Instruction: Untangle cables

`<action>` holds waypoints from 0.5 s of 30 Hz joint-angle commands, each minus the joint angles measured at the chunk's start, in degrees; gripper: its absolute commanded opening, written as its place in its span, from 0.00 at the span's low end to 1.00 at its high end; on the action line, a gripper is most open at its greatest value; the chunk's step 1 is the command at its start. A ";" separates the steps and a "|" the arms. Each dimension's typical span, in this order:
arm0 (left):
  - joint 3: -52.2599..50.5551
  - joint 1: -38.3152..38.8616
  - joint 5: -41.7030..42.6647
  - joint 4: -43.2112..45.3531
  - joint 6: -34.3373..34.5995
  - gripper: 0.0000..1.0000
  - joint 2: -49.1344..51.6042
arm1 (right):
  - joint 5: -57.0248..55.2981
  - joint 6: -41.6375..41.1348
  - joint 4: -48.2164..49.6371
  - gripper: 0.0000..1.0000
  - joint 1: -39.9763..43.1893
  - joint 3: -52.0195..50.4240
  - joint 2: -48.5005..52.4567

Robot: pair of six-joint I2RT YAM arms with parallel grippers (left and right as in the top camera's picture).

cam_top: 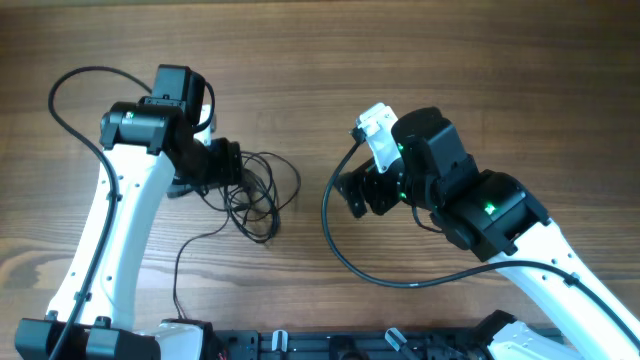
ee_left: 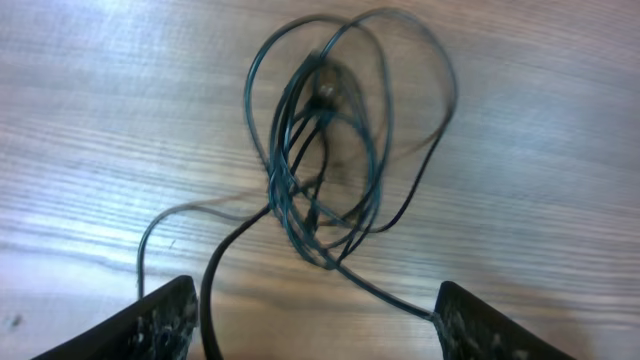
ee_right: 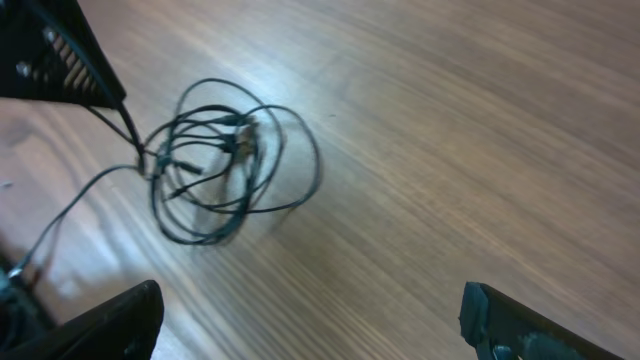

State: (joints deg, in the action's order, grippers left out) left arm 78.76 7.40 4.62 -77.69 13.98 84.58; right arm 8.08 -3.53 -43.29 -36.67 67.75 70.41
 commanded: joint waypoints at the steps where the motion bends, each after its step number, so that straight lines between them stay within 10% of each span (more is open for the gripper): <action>1: 0.20 1.79 11.04 -6.01 4.50 0.85 -0.04 | 4.04 0.50 0.09 0.97 -0.02 -0.24 -0.22; 8: -0.07 19.37 18.21 -18.88 -3.39 0.92 -0.07 | 4.00 0.55 -1.77 0.98 -0.02 -0.35 0.42; 15: -0.11 23.56 -13.75 -13.79 2.78 0.91 -0.15 | 4.48 8.85 -6.21 1.00 -0.02 -0.35 1.18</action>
State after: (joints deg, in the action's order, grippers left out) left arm 78.70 30.76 3.62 -93.78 15.86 84.73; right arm 11.18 0.38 -48.45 -36.67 67.75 70.94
